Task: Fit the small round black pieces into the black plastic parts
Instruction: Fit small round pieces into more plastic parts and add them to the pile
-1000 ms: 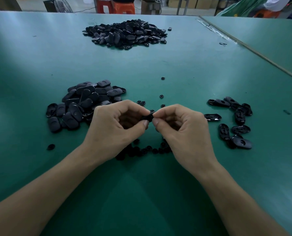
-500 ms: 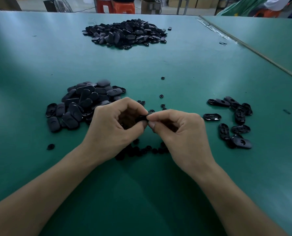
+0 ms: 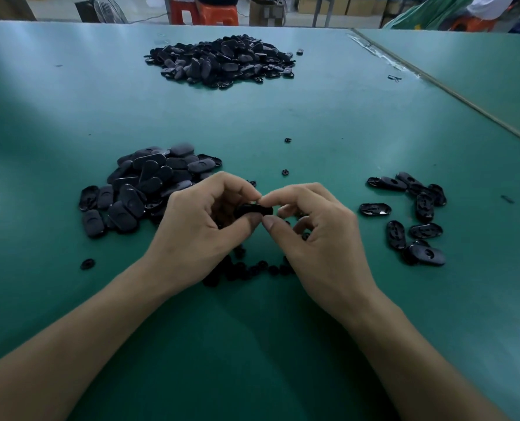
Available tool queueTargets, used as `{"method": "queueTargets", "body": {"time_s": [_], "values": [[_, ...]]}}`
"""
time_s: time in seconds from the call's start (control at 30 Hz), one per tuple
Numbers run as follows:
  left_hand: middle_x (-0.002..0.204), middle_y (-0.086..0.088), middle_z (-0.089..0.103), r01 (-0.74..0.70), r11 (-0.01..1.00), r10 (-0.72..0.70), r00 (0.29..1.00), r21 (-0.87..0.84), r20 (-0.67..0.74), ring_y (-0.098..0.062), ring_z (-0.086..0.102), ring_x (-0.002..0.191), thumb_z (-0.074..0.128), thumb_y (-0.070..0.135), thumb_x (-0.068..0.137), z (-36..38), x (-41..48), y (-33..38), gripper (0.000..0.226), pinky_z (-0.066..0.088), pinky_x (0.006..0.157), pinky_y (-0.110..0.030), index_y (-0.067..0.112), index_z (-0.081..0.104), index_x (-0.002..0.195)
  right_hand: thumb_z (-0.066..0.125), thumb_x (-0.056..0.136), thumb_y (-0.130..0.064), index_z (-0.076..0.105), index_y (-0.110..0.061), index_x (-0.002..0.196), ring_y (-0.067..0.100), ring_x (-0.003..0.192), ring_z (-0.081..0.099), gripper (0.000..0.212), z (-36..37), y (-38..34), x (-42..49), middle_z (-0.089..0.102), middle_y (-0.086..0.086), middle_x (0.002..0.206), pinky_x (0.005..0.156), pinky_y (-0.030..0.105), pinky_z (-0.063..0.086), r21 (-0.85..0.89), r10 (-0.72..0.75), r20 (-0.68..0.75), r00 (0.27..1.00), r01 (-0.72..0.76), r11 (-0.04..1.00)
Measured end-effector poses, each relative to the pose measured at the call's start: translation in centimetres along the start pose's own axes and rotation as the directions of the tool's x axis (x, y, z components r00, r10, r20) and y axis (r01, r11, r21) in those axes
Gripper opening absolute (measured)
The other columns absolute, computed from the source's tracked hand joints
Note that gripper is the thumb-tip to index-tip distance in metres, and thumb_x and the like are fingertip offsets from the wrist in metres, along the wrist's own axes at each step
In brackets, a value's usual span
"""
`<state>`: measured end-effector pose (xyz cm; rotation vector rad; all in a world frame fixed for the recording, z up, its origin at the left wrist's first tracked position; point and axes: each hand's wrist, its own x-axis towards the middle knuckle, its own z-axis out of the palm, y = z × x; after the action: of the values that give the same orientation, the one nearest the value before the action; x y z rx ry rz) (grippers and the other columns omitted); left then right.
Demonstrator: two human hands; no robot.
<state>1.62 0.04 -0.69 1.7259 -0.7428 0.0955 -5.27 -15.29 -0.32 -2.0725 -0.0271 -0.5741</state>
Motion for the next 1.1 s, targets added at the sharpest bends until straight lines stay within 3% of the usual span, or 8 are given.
{"method": "queueTargets", "body": {"time_s": [0.13, 0.37, 0.57, 0.9, 1.1], "values": [[0.088, 0.000, 0.072, 0.025, 0.999, -0.025, 1.000, -0.043, -0.002, -0.023, 0.069, 0.077, 0.074, 0.012, 0.079, -0.08, 0.05, -0.05, 0.021, 0.058, 0.072, -0.035, 0.024, 0.067, 0.094, 0.070, 0.089, -0.010, 0.071, -0.027, 0.101, 0.002, 0.090, 0.067, 0.021, -0.01, 0.01, 0.04, 0.072, -0.015, 0.094, 0.072, 0.015, 0.050, 0.035, 0.020, 0.021, 1.000, -0.021, 0.999], [0.091, 0.002, 0.076, 0.050, 0.995, -0.048, 0.999, -0.081, 0.026, -0.011, 0.072, 0.080, 0.077, 0.001, 0.081, -0.10, 0.09, 0.01, 0.028, 0.057, 0.077, -0.021, 0.021, 0.071, 0.100, 0.072, 0.088, -0.009, 0.074, -0.019, 0.102, 0.000, 0.085, 0.068, 0.017, -0.05, 0.13, 0.12, 0.073, -0.012, 0.091, 0.077, 0.009, 0.048, 0.056, 0.069, 0.010, 0.998, -0.069, 0.996], [0.093, 0.002, 0.077, 0.058, 0.996, -0.056, 0.998, -0.074, 0.025, -0.011, 0.073, 0.083, 0.076, -0.003, 0.081, -0.24, 0.15, 0.22, 0.031, 0.057, 0.079, -0.021, 0.021, 0.073, 0.100, 0.072, 0.089, -0.010, 0.074, -0.017, 0.100, 0.002, 0.081, 0.068, 0.014, -0.19, 0.20, 0.07, 0.073, -0.012, 0.086, 0.075, 0.012, 0.050, 0.080, 0.096, 0.023, 0.995, -0.098, 0.992], [0.087, 0.009, 0.077, 0.077, 0.995, -0.075, 0.997, -0.061, 0.025, -0.003, 0.072, 0.075, 0.079, 0.000, 0.077, -0.26, 0.19, 0.38, 0.030, 0.055, 0.074, -0.014, 0.023, 0.074, 0.094, 0.069, 0.090, -0.016, 0.069, -0.025, 0.089, -0.001, 0.064, 0.060, 0.009, -0.18, 0.17, 0.15, 0.067, -0.013, 0.072, 0.058, 0.010, 0.044, 0.037, 0.152, 0.073, 0.986, -0.155, 0.987], [0.082, 0.014, 0.077, 0.063, 0.996, -0.062, 0.998, -0.067, 0.023, 0.000, 0.071, 0.072, 0.080, 0.002, 0.076, -0.26, 0.13, 0.39, 0.028, 0.054, 0.072, -0.012, 0.024, 0.074, 0.092, 0.070, 0.090, -0.016, 0.071, -0.023, 0.091, -0.001, 0.068, 0.062, 0.007, -0.32, 0.21, 0.15, 0.070, -0.012, 0.075, 0.060, 0.010, 0.046, 0.075, 0.168, 0.079, 0.983, -0.174, 0.982]]}}
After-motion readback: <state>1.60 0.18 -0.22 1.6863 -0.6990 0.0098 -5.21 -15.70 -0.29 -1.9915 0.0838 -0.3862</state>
